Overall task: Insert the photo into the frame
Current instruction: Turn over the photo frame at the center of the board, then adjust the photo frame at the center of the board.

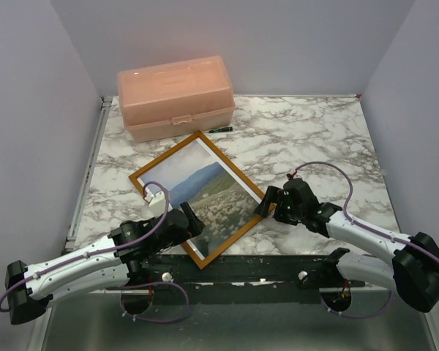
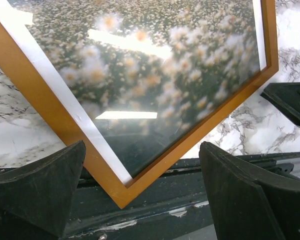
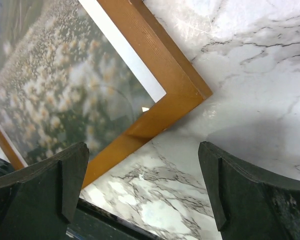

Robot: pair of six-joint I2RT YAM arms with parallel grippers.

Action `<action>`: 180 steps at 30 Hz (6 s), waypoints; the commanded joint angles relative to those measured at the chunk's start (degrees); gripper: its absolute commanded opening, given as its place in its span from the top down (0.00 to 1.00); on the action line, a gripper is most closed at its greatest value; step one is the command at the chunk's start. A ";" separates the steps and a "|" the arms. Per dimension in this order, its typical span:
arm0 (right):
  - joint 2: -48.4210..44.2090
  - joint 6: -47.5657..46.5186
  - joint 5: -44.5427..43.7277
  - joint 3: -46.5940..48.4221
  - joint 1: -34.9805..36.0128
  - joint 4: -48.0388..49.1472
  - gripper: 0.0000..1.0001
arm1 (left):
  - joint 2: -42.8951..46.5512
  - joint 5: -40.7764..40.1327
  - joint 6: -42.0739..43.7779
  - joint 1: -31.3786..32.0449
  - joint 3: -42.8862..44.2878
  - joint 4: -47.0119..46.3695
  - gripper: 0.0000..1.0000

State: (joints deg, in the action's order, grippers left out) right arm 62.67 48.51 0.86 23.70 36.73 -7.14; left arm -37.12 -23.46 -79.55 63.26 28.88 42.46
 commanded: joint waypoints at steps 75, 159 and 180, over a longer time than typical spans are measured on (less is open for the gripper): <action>4.02 -4.21 30.98 2.00 -4.71 -14.00 0.09 | -18.32 30.33 20.22 -23.44 -3.02 -19.37 0.27; 9.66 -12.10 22.71 11.42 -14.10 -16.25 0.02 | -60.41 27.57 29.98 -18.88 31.16 -17.49 0.11; 10.37 -13.48 16.79 13.80 -14.09 -18.74 0.00 | -56.44 24.27 31.84 -20.65 27.83 -17.85 0.02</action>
State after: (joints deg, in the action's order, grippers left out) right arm 71.55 33.39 13.37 35.20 21.67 -33.04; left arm -97.06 -2.83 -45.30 41.91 59.55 35.35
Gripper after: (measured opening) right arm 0.997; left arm 0.966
